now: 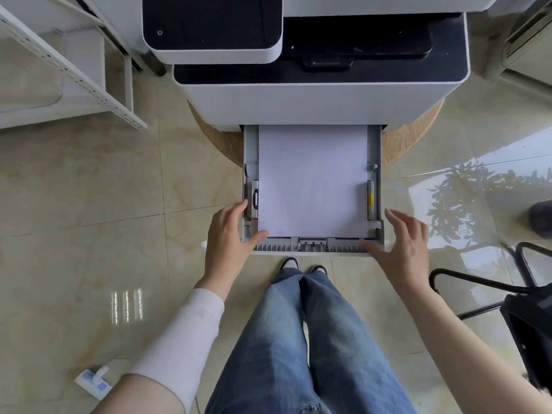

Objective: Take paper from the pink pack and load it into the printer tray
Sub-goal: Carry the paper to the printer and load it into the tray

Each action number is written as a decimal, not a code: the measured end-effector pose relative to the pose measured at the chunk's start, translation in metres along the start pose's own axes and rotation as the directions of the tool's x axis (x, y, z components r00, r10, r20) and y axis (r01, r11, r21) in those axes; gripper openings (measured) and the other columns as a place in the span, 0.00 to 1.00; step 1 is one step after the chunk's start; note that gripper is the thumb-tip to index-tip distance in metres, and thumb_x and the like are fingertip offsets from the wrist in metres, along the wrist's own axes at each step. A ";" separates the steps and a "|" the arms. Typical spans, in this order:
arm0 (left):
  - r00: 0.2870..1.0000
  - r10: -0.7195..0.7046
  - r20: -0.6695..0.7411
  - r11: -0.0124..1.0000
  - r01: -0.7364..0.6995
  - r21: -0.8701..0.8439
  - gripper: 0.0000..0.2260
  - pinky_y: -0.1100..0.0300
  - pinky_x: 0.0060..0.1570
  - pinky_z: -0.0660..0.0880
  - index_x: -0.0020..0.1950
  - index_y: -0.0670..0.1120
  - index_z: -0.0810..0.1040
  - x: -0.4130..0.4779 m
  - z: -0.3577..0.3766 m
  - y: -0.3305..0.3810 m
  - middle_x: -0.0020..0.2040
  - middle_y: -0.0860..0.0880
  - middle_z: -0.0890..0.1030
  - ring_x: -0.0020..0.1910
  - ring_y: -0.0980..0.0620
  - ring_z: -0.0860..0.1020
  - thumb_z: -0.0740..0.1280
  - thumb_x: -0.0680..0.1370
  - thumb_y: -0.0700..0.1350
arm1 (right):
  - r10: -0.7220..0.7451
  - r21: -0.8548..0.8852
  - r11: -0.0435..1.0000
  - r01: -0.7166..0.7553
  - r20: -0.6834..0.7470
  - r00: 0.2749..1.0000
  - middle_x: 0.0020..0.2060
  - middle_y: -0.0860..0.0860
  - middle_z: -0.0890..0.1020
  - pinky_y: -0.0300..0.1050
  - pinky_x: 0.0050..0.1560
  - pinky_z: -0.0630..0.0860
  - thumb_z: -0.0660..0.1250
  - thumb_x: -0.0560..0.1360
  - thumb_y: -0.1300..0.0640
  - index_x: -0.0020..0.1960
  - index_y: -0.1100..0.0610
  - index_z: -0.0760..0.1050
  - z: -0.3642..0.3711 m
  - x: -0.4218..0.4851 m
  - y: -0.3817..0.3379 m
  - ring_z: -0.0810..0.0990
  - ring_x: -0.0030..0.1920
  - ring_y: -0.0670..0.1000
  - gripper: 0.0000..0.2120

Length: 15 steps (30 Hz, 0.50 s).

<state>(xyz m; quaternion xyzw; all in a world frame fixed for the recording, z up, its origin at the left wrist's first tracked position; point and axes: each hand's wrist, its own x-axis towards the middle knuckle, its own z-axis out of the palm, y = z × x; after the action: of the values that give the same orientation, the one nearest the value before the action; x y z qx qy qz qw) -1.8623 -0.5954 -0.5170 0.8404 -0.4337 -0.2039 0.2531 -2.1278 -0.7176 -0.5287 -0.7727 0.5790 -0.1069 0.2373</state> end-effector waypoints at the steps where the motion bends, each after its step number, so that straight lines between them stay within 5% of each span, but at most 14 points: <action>1: 0.999 0.023 0.029 0.997 -0.025 0.070 0.32 0.54 0.65 0.64 0.66 0.41 0.69 -0.006 -0.001 -0.006 0.64 0.42 0.74 0.65 0.44 0.69 0.75 0.67 0.51 | -0.036 -0.037 0.999 0.036 0.013 0.999 0.58 0.62 0.76 0.57 0.57 0.71 0.80 0.59 0.54 0.63 0.64 0.71 0.001 -0.007 0.006 0.66 0.59 0.60 0.36; 6: 0.983 -0.033 0.178 0.958 -0.020 0.286 0.36 0.49 0.71 0.58 0.68 0.38 0.67 -0.030 0.007 -0.027 0.66 0.40 0.73 0.67 0.42 0.68 0.74 0.66 0.54 | -0.117 -0.167 0.977 0.133 0.101 0.988 0.55 0.62 0.79 0.60 0.60 0.70 0.79 0.58 0.47 0.63 0.65 0.71 0.006 -0.020 0.022 0.69 0.61 0.64 0.40; 10: 0.998 0.004 0.056 0.946 -0.022 0.324 0.24 0.44 0.57 0.72 0.56 0.37 0.76 -0.033 0.019 -0.038 0.47 0.38 0.82 0.49 0.37 0.79 0.76 0.65 0.46 | -0.139 -0.136 0.980 0.145 0.054 0.989 0.53 0.62 0.81 0.59 0.55 0.73 0.77 0.62 0.50 0.63 0.63 0.72 0.016 -0.018 0.033 0.75 0.57 0.63 0.34; 15: 0.998 0.055 -0.014 0.950 -0.048 0.307 0.20 0.50 0.49 0.73 0.55 0.39 0.78 -0.034 0.013 -0.030 0.44 0.41 0.84 0.43 0.40 0.80 0.76 0.66 0.45 | -0.221 -0.161 0.964 0.214 -0.029 0.975 0.47 0.60 0.83 0.49 0.48 0.67 0.67 0.66 0.41 0.59 0.64 0.75 0.011 -0.017 0.036 0.76 0.52 0.57 0.32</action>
<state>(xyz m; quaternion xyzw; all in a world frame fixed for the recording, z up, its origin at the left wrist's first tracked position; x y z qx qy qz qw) -1.8690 -0.5552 -0.5414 0.8602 -0.4788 -0.1180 0.1296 -2.1584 -0.7064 -0.5535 -0.8451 0.5027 -0.1046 0.1490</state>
